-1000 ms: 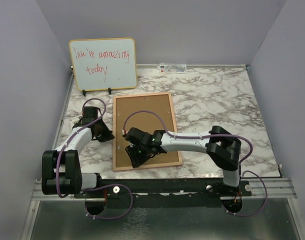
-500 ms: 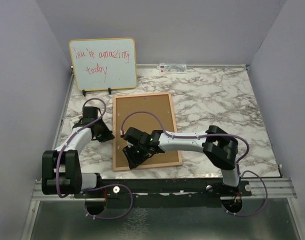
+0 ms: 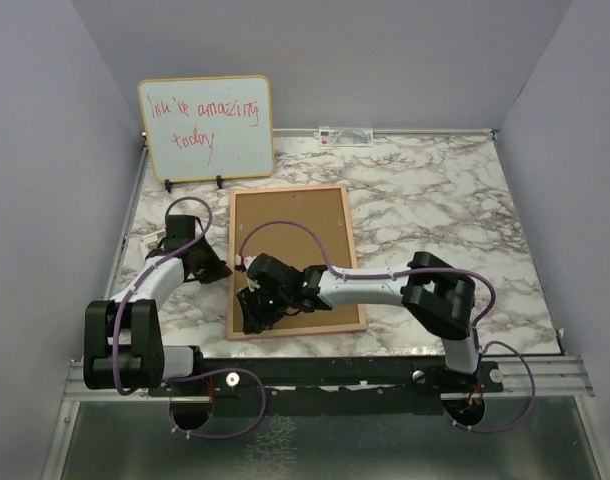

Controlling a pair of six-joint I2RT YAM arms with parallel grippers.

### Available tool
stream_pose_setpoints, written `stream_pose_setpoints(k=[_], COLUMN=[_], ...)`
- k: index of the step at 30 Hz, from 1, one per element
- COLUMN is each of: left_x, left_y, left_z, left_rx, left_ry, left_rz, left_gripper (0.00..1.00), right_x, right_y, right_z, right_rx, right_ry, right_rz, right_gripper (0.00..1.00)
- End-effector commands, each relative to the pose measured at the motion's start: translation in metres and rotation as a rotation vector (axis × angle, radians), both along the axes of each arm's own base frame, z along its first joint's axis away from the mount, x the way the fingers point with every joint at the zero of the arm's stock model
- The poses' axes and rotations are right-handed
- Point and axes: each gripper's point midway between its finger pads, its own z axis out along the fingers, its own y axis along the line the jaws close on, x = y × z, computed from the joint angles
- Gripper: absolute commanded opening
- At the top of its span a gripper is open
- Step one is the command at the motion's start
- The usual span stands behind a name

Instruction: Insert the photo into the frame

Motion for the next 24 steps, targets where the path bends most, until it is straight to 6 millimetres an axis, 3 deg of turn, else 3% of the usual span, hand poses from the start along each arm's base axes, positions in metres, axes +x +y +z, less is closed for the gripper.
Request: stream_pose_setpoints(k=[1, 6, 12, 24], left_x=[-0.022, -0.028, -0.04, -0.046], left_y=[-0.013, -0.019, -0.039, -0.074], left_z=[-0.012, -0.009, -0.004, -0.002], left_rx=[-0.068, -0.11, -0.191, -0.213], left_ry=[0.071, 0.072, 0.076, 0.081], left_rz=[-0.005, 0.011, -0.036, -0.128], left_gripper=[0.12, 0.14, 0.12, 0.1], right_x=[0.02, 0.041, 0.031, 0.003], right_y=[0.002, -0.042, -0.108, -0.147], right_z=[0.005, 0.016, 0.0, -0.01], right_rx=[0.03, -0.02, -0.216, -0.358], right_ry=[-0.068, -0.097, 0.005, 0.194], right_rz=[-0.141, -0.425, -0.667, -0.744], right_gripper=[0.46, 0.47, 0.48, 0.51])
